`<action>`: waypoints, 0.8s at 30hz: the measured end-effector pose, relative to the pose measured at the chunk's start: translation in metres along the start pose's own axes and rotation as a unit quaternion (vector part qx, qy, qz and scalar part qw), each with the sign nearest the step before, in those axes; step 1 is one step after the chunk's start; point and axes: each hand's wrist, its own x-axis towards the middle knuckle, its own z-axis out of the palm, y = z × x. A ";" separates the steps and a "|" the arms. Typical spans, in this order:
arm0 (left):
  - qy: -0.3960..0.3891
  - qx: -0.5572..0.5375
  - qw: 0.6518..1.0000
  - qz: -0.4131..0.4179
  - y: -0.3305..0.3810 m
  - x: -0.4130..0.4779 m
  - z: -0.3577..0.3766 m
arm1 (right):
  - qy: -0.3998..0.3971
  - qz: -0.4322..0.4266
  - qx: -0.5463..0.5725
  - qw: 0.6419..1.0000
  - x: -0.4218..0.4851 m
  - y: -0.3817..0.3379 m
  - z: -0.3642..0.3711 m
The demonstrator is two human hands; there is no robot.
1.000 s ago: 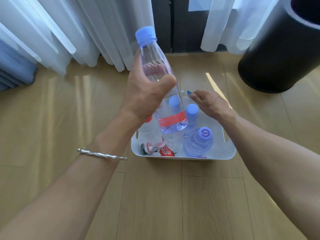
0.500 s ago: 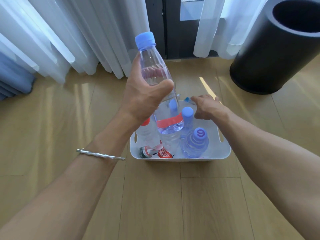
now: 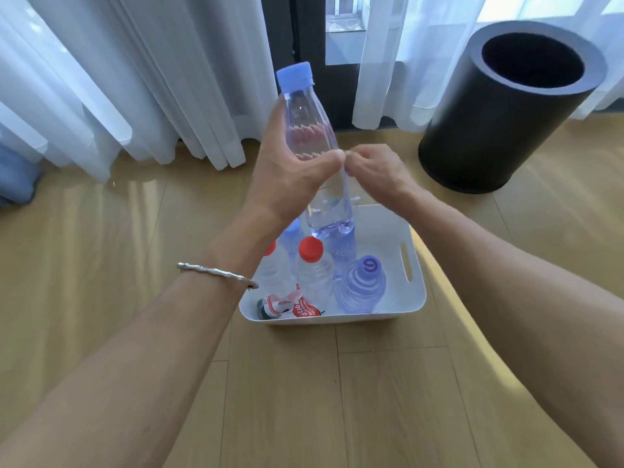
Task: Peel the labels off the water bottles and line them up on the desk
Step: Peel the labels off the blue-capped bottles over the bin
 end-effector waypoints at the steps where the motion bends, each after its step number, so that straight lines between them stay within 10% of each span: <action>1: -0.011 -0.002 1.000 0.010 0.001 0.001 0.002 | -0.007 -0.014 0.100 0.995 -0.003 -0.015 -0.009; 6: -0.041 0.025 0.998 0.044 0.004 0.006 0.011 | -0.089 -0.119 0.206 0.967 -0.012 -0.062 -0.023; 12: -0.088 0.061 0.993 0.047 0.012 0.012 0.014 | 0.086 -0.164 0.086 0.979 -0.013 -0.066 -0.031; 24: -0.139 0.268 0.952 -0.041 -0.018 0.007 0.003 | 0.051 0.042 -0.138 0.988 -0.013 0.034 -0.020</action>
